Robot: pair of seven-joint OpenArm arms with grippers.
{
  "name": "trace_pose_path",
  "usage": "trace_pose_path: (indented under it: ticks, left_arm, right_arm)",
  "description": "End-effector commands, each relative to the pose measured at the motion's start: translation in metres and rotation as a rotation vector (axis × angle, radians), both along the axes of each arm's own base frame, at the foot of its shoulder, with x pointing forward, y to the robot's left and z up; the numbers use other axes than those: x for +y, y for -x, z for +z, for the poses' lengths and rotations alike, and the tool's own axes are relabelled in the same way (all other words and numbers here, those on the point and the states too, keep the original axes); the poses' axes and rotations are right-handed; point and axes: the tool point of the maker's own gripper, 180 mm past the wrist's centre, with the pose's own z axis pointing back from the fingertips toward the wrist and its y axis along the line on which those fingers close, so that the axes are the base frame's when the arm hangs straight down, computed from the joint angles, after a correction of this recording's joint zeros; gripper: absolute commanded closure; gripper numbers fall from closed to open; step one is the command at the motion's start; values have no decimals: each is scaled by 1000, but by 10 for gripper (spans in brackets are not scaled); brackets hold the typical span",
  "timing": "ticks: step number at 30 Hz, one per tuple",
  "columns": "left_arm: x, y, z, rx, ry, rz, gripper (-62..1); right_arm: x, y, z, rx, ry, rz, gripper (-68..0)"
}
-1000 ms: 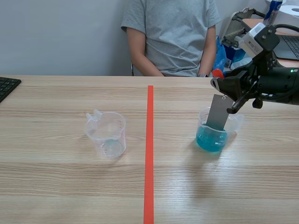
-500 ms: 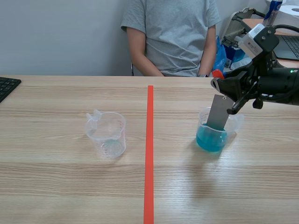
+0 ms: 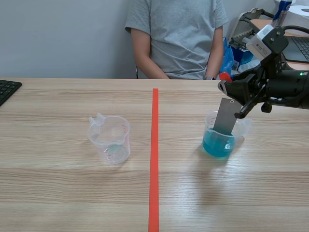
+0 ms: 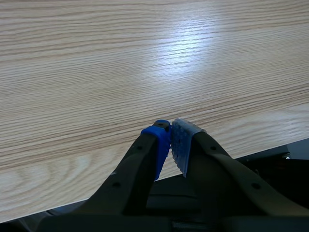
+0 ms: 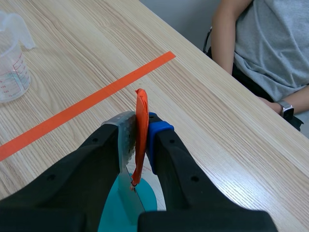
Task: Do the redox reaction experiment.
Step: 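Hold the plate still in the solution, then raise the plate and point at it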
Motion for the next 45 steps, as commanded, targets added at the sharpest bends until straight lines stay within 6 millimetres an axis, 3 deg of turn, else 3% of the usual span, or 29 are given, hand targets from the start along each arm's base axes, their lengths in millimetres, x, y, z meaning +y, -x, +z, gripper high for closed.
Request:
trace_pose_path:
  ticks: [1,14,22,45]
  left_arm:
    - [0,-4,5,-22,8,-2,-51]
    - [0,-4,5,-22,8,-2,-51]
    - [0,-4,5,-22,8,-2,-51]
    - [0,-4,5,-22,10,-3,-51]
  right_arm:
    - [-2,-6,14,-39,-2,7,-13]
    - [-1,-5,22,-59,4,17,-13]
    - [7,-4,49,-91,22,37,-13]
    - [6,8,142,-204,-3,10,-13]
